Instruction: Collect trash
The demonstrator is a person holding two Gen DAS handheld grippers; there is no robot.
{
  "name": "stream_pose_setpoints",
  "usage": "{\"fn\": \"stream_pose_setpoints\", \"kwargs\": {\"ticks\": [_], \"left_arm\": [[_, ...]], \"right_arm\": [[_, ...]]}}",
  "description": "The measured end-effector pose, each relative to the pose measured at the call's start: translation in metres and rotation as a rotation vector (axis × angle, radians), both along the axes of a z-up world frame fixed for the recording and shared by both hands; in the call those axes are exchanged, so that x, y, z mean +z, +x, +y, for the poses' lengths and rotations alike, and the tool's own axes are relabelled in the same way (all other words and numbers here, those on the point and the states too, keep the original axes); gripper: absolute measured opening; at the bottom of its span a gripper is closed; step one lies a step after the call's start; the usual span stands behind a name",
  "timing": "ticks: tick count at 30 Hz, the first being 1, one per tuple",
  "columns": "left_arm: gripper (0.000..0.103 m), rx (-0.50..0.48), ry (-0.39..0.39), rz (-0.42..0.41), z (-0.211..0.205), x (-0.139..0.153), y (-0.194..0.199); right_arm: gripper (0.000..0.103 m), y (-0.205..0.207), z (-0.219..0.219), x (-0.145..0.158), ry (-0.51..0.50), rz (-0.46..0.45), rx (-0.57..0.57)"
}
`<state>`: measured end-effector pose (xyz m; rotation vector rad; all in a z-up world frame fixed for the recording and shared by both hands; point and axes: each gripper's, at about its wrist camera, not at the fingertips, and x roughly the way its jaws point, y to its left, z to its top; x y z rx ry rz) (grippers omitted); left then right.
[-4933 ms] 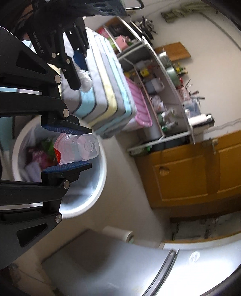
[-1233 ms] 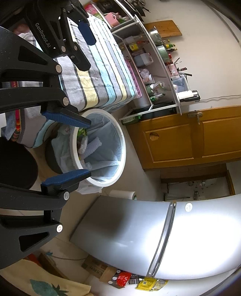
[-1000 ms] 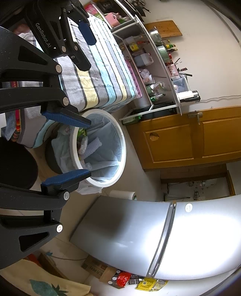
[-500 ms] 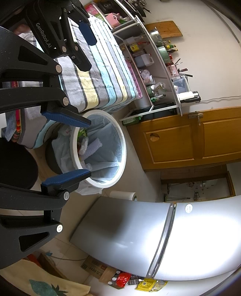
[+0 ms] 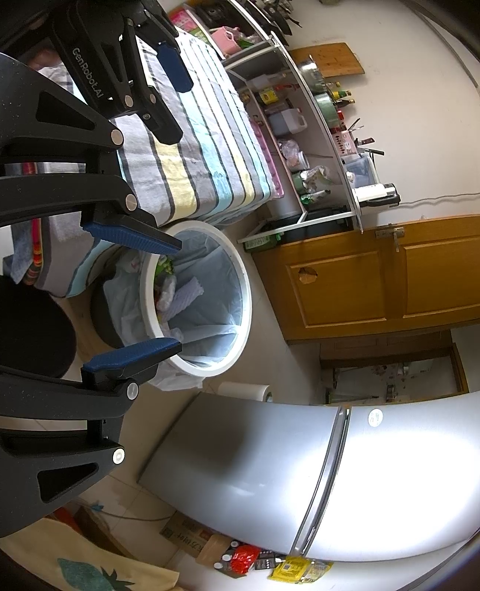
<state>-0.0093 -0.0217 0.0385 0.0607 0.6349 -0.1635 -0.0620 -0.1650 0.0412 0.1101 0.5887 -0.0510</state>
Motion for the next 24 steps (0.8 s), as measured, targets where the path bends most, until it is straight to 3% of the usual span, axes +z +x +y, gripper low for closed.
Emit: {"fn": "stream_pose_setpoints", "kwargs": {"ticks": [24], "left_arm": [[0.080,-0.003,-0.001,0.001,0.0002,0.0011,-0.0013]], "right_arm": [[0.048,-0.0005,0.0005,0.0005,-0.002,0.001,0.001]]}}
